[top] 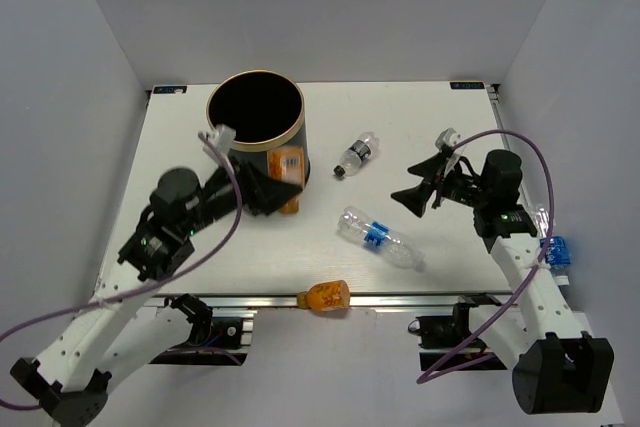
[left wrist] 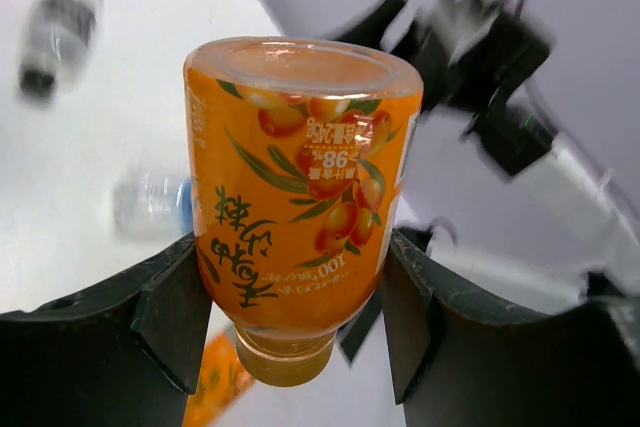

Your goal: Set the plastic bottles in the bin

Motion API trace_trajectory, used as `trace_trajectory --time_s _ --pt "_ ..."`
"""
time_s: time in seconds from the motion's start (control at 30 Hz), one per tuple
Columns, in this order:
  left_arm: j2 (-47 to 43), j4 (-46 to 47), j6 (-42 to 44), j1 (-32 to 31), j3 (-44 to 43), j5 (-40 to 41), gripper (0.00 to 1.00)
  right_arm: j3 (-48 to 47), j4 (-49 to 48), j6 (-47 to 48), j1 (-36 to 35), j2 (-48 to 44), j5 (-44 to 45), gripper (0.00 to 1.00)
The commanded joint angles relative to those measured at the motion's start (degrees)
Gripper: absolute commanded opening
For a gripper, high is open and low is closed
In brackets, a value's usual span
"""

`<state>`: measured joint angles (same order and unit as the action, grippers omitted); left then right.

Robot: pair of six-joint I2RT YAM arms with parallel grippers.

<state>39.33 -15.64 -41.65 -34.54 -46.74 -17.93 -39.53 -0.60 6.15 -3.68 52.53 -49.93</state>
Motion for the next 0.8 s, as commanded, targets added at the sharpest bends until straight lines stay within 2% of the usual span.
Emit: trace_trajectory --time_s 0.0,0.07,0.1,0.13,0.17,0.2,0.23,0.33,0.4,0.5,0.53,0.57,0.63,0.7,0.73,0.77 --pt "8.02 -1.21 6.13 -0.17 -15.45 6.65 0.02 1.12 -1.25 7.99 -4.38 -1.29 -8.89 0.89" --pt "14.52 -2.72 8.41 -0.17 -23.61 12.02 0.0 1.12 0.41 9.66 -8.07 -0.94 -3.62 0.89" --pt "16.63 -5.6 8.25 -0.17 -26.18 20.05 0.0 0.69 4.25 11.84 -12.62 0.28 3.28 0.89" --pt "20.57 -7.28 8.34 -0.17 -28.64 24.22 0.0 -0.36 5.51 12.47 -14.84 1.16 6.74 0.89" --pt "22.35 -9.74 8.86 -0.17 -30.76 27.83 0.02 -0.9 6.92 13.09 -16.69 2.21 9.13 0.89" --pt "23.85 -10.81 8.69 -0.08 -33.91 36.91 0.04 -1.34 7.8 13.53 -18.97 4.66 12.81 0.89" --pt "25.34 -11.95 8.34 -0.08 -35.25 41.27 0.05 -1.6 9.03 13.45 -20.04 5.81 15.45 0.89" --pt "30.27 -15.12 8.86 0.09 -39.03 49.9 0.14 -2.48 11.83 13.44 -23.12 11.0 28.11 0.89" --pt "32.64 -15.83 9.13 0.27 -39.83 51.68 0.24 -3.88 13.43 13.71 -24.17 15.73 32.85 0.89" --pt "34.57 -15.21 9.05 1.67 -39.22 55.46 0.26 -5.64 15.98 13.62 -24.7 21.97 37.0 0.89" --pt "35.19 -15.73 8.52 3.85 -39.39 55.03 0.27 -5.65 16.07 13.8 -24.71 23.3 37.27 0.89" --pt "35.63 -15.3 8.25 5.09 -39.13 53.63 0.42 -5.82 15.81 13.71 -24.71 24.62 37.71 0.89" --pt "36.6 -14.77 7.46 10.34 -37.82 49.07 0.48 -5.82 15.72 13.71 -24.79 27.7 37.1 0.89" --pt "37.83 -14.77 6.41 12.83 -37.02 42.91 0.58 -5.21 14.5 13.8 -24.88 29.72 36.49 0.89" --pt "38.1 -15.12 6.23 13.88 -36.93 41.85 0.69 -4.6 13.97 13.8 -24.88 30.25 36.48 0.89" --pt "38.19 -15.04 6.23 13.98 -36.5 41.14 0.86 -4.42 13.35 13.71 -24.97 31.3 36.4 0.89"
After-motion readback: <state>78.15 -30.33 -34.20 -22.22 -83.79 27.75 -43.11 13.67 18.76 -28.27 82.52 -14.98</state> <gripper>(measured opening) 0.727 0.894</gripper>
